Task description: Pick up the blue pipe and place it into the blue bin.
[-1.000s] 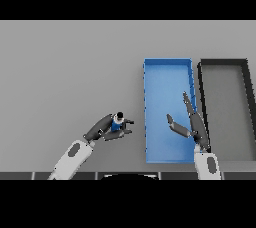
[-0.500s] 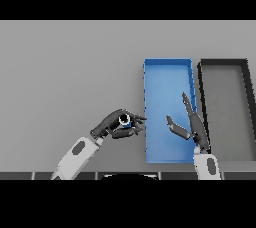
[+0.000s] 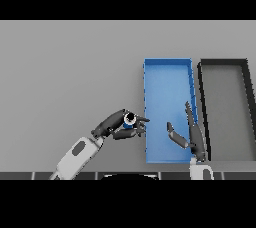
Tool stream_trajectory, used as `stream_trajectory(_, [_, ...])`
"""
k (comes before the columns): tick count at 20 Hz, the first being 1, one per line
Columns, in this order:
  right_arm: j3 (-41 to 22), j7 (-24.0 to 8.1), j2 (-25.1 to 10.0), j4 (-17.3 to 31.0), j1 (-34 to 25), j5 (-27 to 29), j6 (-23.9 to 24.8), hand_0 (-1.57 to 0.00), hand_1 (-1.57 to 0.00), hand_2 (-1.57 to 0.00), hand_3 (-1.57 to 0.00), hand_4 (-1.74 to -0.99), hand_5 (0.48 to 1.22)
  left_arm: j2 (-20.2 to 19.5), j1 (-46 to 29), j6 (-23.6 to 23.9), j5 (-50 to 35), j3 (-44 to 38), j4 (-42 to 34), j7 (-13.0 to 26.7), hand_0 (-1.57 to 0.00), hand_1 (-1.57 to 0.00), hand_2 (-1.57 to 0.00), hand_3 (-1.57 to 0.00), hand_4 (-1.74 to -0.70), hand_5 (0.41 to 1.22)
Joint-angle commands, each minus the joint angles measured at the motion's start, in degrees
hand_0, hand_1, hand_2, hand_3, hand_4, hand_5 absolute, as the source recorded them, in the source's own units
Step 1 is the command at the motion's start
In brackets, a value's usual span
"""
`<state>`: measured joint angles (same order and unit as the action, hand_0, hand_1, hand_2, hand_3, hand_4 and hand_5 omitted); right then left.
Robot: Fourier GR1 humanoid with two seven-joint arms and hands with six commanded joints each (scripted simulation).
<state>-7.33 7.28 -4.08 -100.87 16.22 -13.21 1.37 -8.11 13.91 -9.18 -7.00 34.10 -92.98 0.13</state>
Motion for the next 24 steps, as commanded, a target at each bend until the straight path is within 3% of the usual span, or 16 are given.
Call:
stream_trajectory(1, [-0.99, 0.59, 1.87, -1.03, 2.82, -1.63, 2.11, 0.0, 0.0, 0.0, 0.0, -1.255, 0.688, -0.33, -0.17, -0.12, 0.03, -0.3, 0.49, -0.43, -1.57, -1.57, -1.57, -1.44, -1.73, 1.219])
stream_trajectory(5, [-0.95, -0.72, 3.28, -3.0, 4.13, -2.49, 4.33, 0.0, 0.0, 0.0, 0.0, -1.213, 0.684, 0.06, 0.82, -0.44, -0.39, -0.83, 0.52, 0.03, -1.57, -1.57, -1.57, -1.44, -1.73, 1.22])
stream_trajectory(8, [-0.44, 2.74, 1.19, -8.17, 4.48, 7.17, -3.23, 0.0, 0.0, 0.0, 0.0, -1.231, 0.62, -0.24, 0.0, -0.75, 0.0, -0.54, 0.06, -0.37, -1.57, -1.57, -1.57, -1.44, -1.73, 1.221])
stream_trajectory(10, [-0.37, -0.43, -1.16, -12.87, 3.85, 13.21, -7.57, 0.0, 0.0, 0.0, 0.0, -1.254, 0.554, -0.17, 0.16, -1.12, -0.25, -0.7, 0.09, -0.16, -1.57, -1.57, -1.57, -1.44, -1.73, 1.221])
stream_trajectory(14, [-3.35, -10.33, -5.77, -19.53, -0.68, 20.99, -14.52, 0.0, 0.0, 0.0, 0.0, -1.326, 0.507, 0.01, 0.83, -1.41, 0.21, -1.05, 0.45, -0.51, -1.57, -1.57, -1.57, -1.44, -1.73, 1.221])
stream_trajectory(18, [-5.46, -19.83, -9.68, -20.36, -9.06, 24.42, -19.08, 0.0, 0.0, 0.0, 0.0, -1.34, 0.499, 0.34, 0.8, -1.24, 1.54, -0.42, 0.83, -0.21, -1.57, -1.57, -1.57, -1.44, -1.73, 1.221])
stream_trajectory(22, [-8.49, -25.46, -9.58, -19.92, -17.75, 24.67, -19.97, 0.0, 0.0, 0.0, 0.0, -1.326, 0.485, 0.62, 1.03, -1.33, 1.76, -0.07, 0.39, 0.56, -1.57, -1.57, -1.57, -1.44, -1.73, 1.221])
stream_trajectory(24, [-10.71, -26.25, -8.95, -19.49, -21.24, 24.3, -20.74, 0.0, 0.0, 0.0, 0.0, -1.318, 0.49, 0.57, 1.2, -1.67, 1.1, -0.43, 0.13, 0.6, -1.57, -1.57, -1.57, -1.44, -1.73, 1.221])
